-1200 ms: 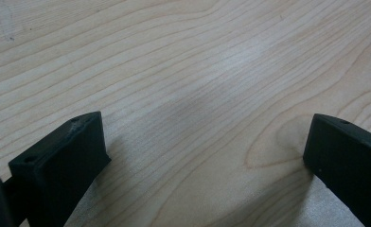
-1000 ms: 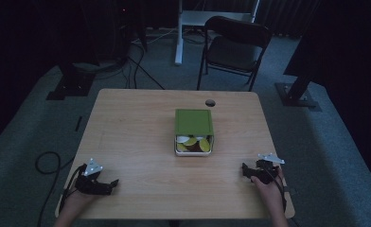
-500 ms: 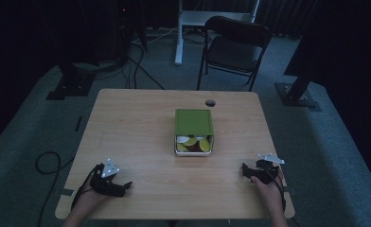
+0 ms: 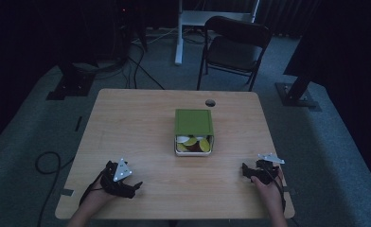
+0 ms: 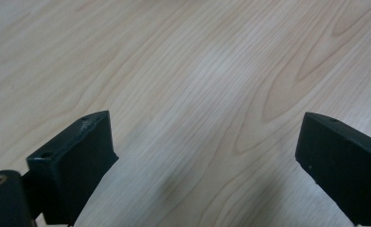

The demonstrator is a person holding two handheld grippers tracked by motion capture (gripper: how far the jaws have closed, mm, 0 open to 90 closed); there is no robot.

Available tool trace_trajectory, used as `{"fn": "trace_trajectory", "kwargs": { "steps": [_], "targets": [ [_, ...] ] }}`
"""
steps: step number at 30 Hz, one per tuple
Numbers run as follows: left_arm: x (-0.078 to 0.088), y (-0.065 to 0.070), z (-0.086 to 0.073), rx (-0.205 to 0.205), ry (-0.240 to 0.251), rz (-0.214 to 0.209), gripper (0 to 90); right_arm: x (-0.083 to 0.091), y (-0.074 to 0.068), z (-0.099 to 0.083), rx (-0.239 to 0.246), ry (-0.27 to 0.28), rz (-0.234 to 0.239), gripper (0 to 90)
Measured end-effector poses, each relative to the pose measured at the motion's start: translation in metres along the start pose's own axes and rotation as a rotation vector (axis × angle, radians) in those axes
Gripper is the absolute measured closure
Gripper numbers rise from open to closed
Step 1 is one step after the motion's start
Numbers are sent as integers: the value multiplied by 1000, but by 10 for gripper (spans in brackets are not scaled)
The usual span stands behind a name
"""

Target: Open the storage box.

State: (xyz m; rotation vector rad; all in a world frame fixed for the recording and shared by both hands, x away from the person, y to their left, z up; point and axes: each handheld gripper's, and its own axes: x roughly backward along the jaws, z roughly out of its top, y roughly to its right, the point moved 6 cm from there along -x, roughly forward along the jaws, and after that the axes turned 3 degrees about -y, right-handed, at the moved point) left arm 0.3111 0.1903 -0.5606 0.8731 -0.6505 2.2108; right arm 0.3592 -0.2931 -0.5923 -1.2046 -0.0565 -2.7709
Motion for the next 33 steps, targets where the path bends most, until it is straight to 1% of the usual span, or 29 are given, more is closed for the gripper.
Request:
{"fn": "trace_trajectory", "kwargs": {
  "steps": [3, 7, 12, 13, 14, 15, 18, 19, 20, 22, 24, 25, 28, 33],
  "targets": [
    [0, 5, 6, -40, 10, 13, 59, 0, 0, 0, -1, 2, 0, 108],
    [-2, 13, 15, -73, 29, 12, 59, 0, 0, 0, -1, 2, 0, 107],
    [-4, 19, 23, -118, 37, 34, 59, 0, 0, 0, -1, 2, 0, 108],
    [-4, 20, 25, -131, 41, 39, 59, 0, 0, 0, -1, 2, 0, 108],
    [-5, 23, 28, -154, 48, 49, 59, 0, 0, 0, -1, 2, 0, 108],
    [-5, 23, 28, -154, 48, 49, 59, 0, 0, 0, -1, 2, 0, 108],
    [-6, 27, 34, -184, 60, 63, 59, 0, 0, 0, -1, 1, 0, 108],
    [-7, 29, 36, -202, 60, 70, 59, 0, 0, 0, 1, 2, 0, 108],
    [-8, 30, 37, -212, 59, 74, 59, 0, 0, 0, 1, 2, 0, 108],
    [-9, 34, 40, -247, 55, 95, 59, 0, 0, 0, 0, 2, 0, 108],
    [-11, 37, 44, -274, 54, 104, 59, 0, 0, 0, 0, 2, 0, 108],
    [-12, 39, 45, -280, 56, 99, 59, 0, 0, 0, 1, 2, 0, 108],
    [-14, 44, 50, -305, 64, 103, 59, 0, 0, 0, 0, 2, 0, 108],
    [-16, 50, 57, -348, 78, 132, 59, 0, 0, 0, 0, 2, 0, 108]
  ]
}}
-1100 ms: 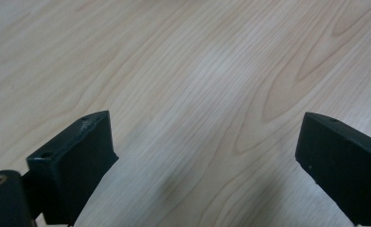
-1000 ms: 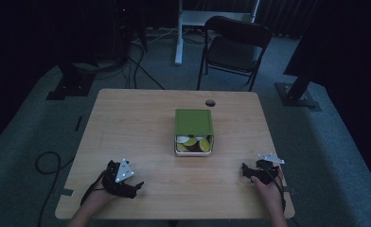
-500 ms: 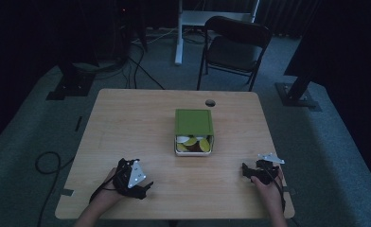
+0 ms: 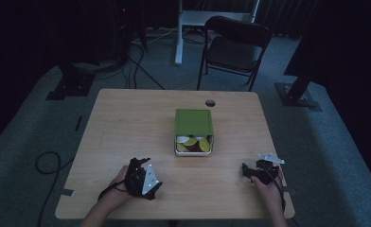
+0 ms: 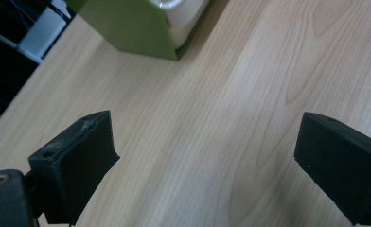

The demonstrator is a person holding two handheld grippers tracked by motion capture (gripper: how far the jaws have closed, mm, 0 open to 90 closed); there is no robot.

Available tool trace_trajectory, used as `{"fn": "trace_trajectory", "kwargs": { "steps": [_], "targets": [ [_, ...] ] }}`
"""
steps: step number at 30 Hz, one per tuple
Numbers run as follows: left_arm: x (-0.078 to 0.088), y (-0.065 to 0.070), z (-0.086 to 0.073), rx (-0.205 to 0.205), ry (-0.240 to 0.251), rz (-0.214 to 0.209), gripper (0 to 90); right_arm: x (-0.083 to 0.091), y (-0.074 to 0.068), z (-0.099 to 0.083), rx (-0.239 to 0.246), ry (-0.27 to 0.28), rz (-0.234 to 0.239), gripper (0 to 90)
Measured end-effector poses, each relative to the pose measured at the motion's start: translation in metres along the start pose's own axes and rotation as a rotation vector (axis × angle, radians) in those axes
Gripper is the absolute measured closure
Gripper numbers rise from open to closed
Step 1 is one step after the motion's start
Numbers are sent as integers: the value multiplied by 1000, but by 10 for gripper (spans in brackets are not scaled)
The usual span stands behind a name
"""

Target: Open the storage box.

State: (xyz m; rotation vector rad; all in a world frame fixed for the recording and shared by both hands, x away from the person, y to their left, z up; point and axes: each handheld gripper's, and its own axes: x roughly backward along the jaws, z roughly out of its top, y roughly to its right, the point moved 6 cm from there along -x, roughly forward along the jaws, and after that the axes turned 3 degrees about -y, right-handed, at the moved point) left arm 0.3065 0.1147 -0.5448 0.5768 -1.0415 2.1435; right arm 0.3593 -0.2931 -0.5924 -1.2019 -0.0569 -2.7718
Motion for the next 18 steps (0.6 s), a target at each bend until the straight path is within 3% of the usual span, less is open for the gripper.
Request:
{"fn": "trace_trajectory", "kwargs": {
  "steps": [10, 11, 18],
  "targets": [
    [-6, 6, 19, -87, 14, 45, 59, 0, 0, 0, 0, 0, 0, 108],
    [-8, 8, 23, -113, 14, 54, 59, 0, 0, 0, 0, 0, 0, 108],
    [-13, 12, 31, -142, 21, 66, 68, 0, 0, 0, -1, 1, 1, 108]
  ]
}}
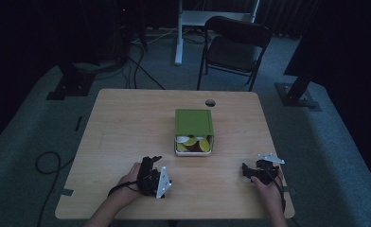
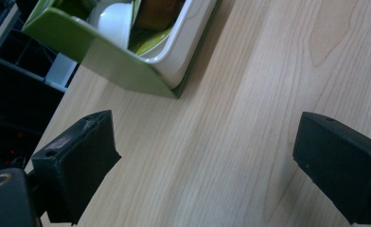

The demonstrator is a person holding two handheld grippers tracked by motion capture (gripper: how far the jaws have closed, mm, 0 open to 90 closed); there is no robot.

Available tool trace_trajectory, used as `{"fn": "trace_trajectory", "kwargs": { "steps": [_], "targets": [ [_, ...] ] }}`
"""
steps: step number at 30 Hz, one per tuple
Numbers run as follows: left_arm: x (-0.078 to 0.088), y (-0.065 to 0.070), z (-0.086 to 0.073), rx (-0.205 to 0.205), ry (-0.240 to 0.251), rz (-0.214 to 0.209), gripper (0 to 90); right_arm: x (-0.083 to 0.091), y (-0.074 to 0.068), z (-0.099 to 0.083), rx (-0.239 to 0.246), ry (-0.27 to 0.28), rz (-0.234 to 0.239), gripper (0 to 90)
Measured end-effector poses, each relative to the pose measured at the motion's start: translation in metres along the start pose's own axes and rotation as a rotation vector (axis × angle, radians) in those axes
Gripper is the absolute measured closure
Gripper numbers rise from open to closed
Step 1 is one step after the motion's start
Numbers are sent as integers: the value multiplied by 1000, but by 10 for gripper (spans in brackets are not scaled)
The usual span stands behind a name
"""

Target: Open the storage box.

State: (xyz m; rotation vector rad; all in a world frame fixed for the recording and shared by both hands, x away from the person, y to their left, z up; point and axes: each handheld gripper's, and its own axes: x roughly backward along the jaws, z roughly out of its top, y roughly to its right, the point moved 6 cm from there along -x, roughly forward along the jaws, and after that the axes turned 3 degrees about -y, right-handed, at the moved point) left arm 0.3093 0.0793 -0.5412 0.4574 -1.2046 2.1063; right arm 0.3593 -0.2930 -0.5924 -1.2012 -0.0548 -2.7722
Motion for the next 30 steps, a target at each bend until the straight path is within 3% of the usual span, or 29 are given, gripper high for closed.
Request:
{"fn": "trace_trajectory", "kwargs": {
  "steps": [9, 13, 16, 19, 25, 30],
  "targets": [
    [-9, 2, 17, -95, 4, 52, 113, 0, 0, 0, 1, 0, 0, 108],
    [-12, 2, 24, -109, 12, 63, 150, 0, 0, 0, 1, 0, 0, 108],
    [-17, 4, 30, -156, 0, 84, 153, 0, 0, 0, 0, 0, 0, 108],
    [-23, 6, 34, -171, -8, 73, 162, 0, 0, 0, 0, 0, 0, 108],
    [-33, 8, 40, -225, -28, 119, 199, 0, 0, 0, 1, 0, 1, 108],
    [-39, 11, 49, -239, -24, 141, 224, 0, 0, 0, 1, 0, 1, 108]
  ]
}}
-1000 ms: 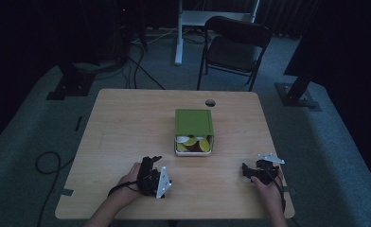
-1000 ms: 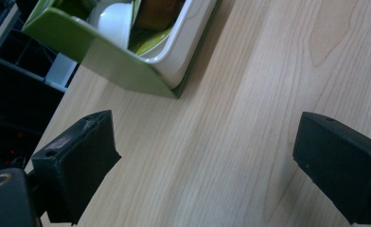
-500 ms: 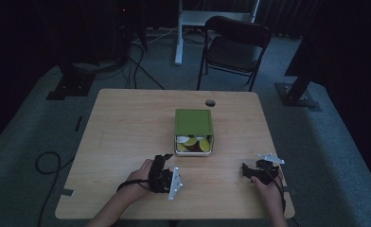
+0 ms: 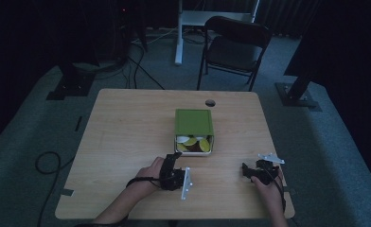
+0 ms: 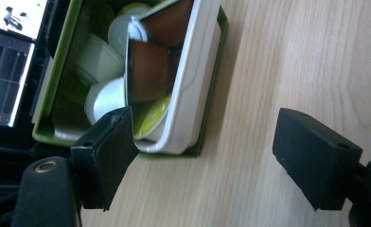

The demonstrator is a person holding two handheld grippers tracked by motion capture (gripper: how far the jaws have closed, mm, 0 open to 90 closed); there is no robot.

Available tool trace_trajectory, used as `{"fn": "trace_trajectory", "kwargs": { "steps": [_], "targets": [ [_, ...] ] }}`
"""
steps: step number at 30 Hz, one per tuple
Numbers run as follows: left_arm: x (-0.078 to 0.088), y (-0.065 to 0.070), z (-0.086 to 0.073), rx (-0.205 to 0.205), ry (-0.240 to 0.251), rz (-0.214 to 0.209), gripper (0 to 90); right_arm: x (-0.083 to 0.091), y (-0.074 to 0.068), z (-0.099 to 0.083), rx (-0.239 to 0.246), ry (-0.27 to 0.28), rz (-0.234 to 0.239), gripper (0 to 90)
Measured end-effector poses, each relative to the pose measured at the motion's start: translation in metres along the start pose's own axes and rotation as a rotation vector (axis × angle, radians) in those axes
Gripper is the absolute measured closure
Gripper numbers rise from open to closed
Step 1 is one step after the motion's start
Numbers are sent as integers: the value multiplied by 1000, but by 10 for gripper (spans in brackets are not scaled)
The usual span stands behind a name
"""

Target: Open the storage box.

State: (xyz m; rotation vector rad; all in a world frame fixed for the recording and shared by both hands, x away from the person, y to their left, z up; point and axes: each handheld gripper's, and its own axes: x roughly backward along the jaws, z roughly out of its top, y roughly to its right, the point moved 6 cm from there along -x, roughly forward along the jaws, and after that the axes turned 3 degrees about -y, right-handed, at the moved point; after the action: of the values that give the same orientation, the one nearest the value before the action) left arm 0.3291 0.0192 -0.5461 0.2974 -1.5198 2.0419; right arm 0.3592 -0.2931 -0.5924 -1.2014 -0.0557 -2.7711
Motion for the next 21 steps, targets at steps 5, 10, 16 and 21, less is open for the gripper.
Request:
{"fn": "trace_trajectory", "kwargs": {
  "steps": [5, 10, 16, 21],
  "targets": [
    [-8, 2, 4, -10, -10, 38, 324, 0, 0, 0, 2, 0, 4, 108],
    [-18, 3, 6, -35, -42, 68, 361, 0, 0, 0, 4, 0, 5, 108],
    [-26, 6, 7, -72, -73, 95, 398, 0, 0, 0, 5, 0, 5, 108],
    [-29, 4, 9, -62, -88, 108, 490, 0, 0, 0, 5, 0, 6, 108]
  ]
}}
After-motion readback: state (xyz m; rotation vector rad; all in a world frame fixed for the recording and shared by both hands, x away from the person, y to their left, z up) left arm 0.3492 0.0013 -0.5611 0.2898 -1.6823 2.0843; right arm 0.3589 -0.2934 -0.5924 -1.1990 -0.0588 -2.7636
